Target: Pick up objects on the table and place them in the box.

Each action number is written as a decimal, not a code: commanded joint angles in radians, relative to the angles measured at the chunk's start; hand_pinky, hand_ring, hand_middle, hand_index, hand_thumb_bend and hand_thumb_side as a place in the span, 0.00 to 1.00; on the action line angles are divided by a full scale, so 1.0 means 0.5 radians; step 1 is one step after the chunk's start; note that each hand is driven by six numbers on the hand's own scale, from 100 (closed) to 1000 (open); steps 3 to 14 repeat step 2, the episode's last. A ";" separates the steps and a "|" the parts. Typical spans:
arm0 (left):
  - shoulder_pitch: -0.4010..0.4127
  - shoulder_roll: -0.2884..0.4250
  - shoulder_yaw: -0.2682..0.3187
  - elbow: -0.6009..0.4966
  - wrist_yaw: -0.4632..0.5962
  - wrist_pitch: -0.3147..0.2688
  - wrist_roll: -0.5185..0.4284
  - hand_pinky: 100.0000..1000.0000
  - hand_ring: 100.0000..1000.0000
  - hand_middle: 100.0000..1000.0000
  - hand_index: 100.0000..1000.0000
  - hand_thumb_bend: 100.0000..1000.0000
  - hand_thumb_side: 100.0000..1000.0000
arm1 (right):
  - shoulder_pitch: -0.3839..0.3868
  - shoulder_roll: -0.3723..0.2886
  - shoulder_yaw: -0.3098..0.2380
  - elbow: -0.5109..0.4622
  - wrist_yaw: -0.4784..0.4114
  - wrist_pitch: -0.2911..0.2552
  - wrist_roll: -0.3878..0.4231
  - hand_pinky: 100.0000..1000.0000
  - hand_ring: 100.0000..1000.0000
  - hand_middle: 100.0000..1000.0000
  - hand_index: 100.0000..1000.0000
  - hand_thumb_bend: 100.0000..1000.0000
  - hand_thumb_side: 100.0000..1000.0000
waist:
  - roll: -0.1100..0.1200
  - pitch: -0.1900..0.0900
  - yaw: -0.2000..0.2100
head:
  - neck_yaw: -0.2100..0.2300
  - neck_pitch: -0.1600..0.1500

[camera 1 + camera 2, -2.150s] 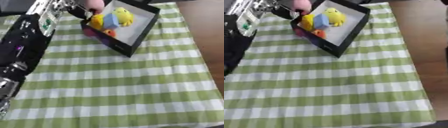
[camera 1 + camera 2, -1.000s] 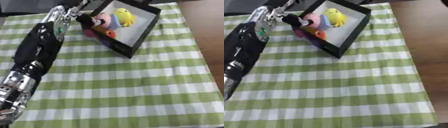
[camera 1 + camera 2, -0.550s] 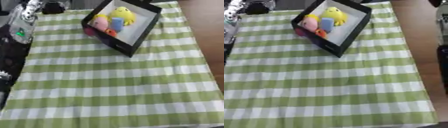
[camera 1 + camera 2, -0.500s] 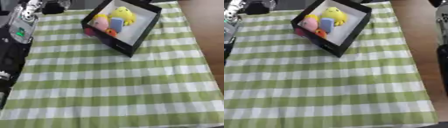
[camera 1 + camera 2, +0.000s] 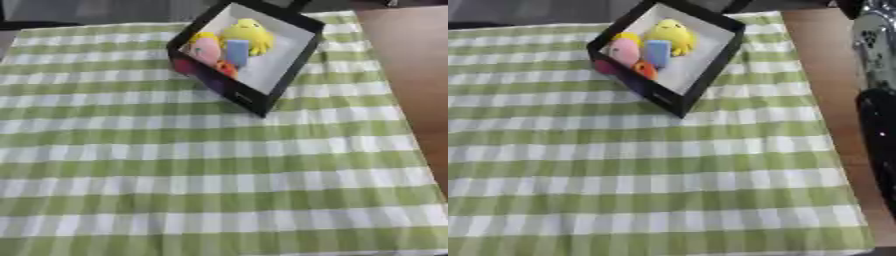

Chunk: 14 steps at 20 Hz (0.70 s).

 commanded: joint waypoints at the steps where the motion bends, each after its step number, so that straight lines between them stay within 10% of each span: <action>1: -0.009 0.079 0.043 -0.102 0.083 0.022 0.051 0.72 0.60 0.65 0.82 0.10 0.50 | -0.023 -0.055 -0.029 -0.035 -0.014 -0.003 -0.009 0.96 0.79 0.80 0.82 0.15 0.22 | -0.025 -0.078 0.005 | -0.004 0.010; 14: 0.018 0.055 0.068 -0.086 0.101 0.013 0.068 0.72 0.60 0.66 0.83 0.10 0.51 | -0.005 -0.049 -0.045 -0.041 -0.016 -0.008 -0.020 0.96 0.79 0.80 0.82 0.15 0.22 | -0.042 -0.070 0.029 | -0.032 0.010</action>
